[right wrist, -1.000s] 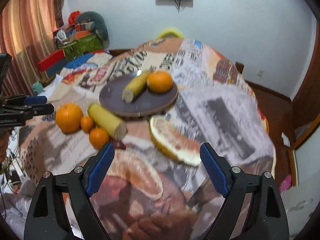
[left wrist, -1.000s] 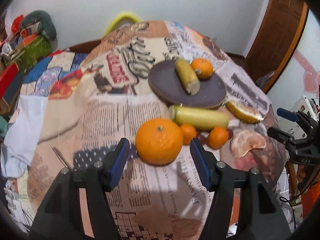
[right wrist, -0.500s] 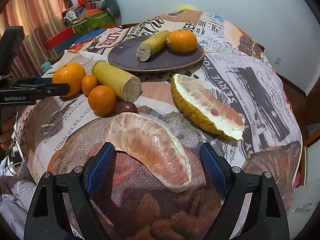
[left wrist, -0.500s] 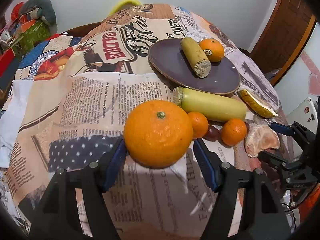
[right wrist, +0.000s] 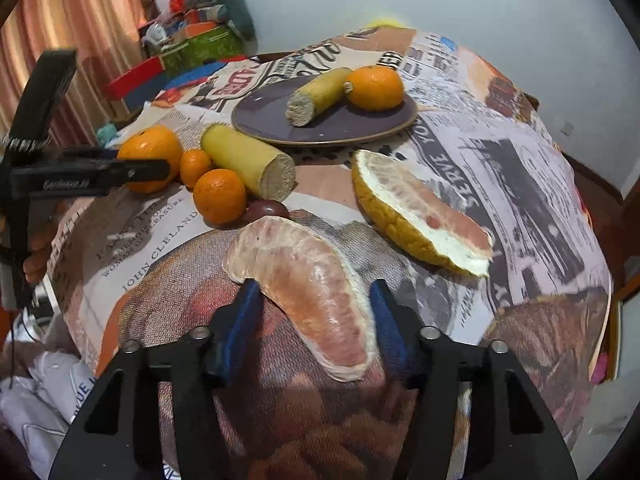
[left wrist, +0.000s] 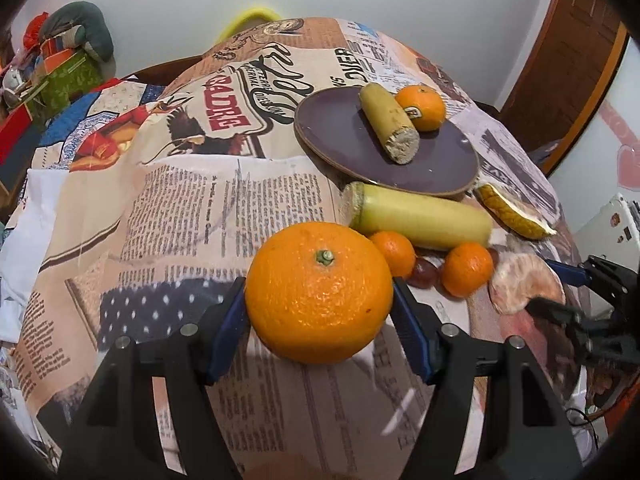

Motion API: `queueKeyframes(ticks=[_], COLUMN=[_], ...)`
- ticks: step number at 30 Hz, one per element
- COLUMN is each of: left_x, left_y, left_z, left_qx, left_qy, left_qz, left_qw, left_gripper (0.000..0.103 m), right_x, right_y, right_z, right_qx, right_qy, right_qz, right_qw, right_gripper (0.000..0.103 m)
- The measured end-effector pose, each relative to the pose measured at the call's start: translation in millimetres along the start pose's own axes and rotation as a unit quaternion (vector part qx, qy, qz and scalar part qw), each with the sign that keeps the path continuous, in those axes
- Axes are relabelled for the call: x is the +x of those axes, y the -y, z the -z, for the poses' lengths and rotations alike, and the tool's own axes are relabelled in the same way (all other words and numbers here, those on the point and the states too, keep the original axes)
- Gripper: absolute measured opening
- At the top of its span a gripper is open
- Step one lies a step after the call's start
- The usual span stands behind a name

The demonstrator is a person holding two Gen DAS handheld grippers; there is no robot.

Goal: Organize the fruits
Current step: 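Grasp and lift the pomelo segment with the right tool while the left tool lifts the orange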

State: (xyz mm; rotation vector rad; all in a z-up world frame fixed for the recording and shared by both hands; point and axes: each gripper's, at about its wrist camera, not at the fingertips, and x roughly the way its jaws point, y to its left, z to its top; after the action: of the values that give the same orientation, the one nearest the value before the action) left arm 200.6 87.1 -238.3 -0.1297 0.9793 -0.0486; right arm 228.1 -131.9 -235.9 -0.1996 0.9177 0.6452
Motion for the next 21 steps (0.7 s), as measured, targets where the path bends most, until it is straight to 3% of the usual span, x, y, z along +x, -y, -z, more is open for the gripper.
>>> queueKeyframes(ticks=[7, 21], left_x=[-23, -29], left_y=[5, 3], left_z=[22, 40], left_qx=[0.027, 0.020], left_qy=[-0.004, -0.007], left_qz=[0.002, 0.015], left_qw=[0.9996, 0.9997], left_gripper=[0.068, 0.068], right_x=[-8, 4], right_y=[0, -6], right_z=[7, -1], right_qx=[0.021, 0.009], right_qy=[-0.013, -0.015], right_qz=[0.005, -0.002], right_qw=[1.000, 1.000], right_gripper=[0.040, 0.044])
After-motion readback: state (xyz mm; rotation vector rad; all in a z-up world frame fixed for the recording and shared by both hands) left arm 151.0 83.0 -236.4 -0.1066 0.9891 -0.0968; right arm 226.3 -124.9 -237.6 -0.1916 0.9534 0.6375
